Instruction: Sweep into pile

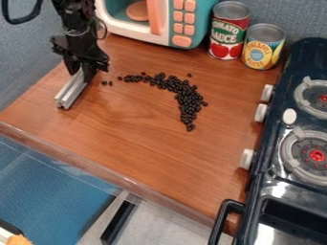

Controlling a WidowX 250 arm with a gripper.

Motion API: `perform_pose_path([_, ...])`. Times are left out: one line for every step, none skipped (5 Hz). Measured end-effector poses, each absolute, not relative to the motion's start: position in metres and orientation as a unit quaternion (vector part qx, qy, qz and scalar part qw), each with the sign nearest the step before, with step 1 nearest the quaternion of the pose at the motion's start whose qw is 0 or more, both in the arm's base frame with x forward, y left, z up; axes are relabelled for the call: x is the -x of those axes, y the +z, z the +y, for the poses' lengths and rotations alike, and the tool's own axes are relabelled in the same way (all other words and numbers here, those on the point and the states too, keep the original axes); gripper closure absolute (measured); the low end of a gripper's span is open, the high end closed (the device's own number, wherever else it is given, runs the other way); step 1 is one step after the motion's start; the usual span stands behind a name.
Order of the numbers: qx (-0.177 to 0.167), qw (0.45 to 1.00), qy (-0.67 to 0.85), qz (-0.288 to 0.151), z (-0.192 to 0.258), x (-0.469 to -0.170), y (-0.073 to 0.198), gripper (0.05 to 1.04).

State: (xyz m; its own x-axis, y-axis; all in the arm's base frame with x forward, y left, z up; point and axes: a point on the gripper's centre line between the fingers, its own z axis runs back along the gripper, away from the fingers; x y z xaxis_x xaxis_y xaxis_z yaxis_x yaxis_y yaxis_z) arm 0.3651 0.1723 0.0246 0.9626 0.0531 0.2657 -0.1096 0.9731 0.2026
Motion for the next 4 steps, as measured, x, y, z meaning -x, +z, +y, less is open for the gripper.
perform_pose_path([-0.092,0.986,0.044,-0.131,0.156,-0.371,0.024,0.719])
perform_pose_path([-0.074,0.988,0.023,-0.136,0.128,-0.379,0.023,0.719])
perform_pose_path([-0.067,0.988,0.012,-0.138,0.113,-0.38,0.023,0.719])
perform_pose_path([-0.064,0.987,-0.012,-0.144,0.092,-0.387,0.023,0.719])
